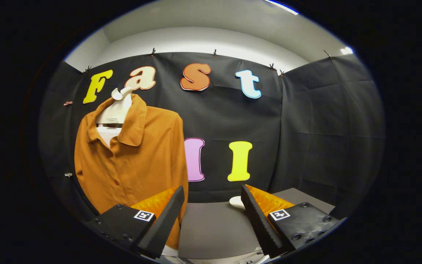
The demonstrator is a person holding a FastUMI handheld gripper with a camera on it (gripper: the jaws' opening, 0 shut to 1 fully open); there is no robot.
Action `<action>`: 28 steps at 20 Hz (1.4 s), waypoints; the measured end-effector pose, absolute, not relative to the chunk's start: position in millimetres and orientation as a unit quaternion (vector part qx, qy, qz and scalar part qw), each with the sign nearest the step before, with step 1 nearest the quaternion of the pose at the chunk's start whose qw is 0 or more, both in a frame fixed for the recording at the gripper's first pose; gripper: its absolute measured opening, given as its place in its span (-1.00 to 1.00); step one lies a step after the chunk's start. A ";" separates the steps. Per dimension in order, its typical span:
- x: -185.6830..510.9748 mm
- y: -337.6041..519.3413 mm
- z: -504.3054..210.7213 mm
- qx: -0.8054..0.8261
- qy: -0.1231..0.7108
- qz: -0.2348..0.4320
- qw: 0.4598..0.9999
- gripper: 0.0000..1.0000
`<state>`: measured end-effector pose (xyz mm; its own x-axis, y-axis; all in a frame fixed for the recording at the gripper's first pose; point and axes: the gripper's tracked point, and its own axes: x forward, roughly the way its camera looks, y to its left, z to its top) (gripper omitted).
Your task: Iron the clothes twice with a garment steamer, once on the left side and once on the right side.
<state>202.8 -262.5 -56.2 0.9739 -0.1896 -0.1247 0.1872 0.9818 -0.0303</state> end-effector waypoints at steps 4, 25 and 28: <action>227.1 -305.4 -76.7 -0.001 0.089 -0.102 0.991 0.96; 278.0 -408.0 -228.3 0.031 0.306 -0.114 0.945 0.97; 278.3 -408.7 -236.0 0.029 0.322 -0.116 0.939 0.97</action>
<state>278.3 -408.7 -236.0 0.7655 -0.1984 -0.6120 0.2356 0.9716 -0.0204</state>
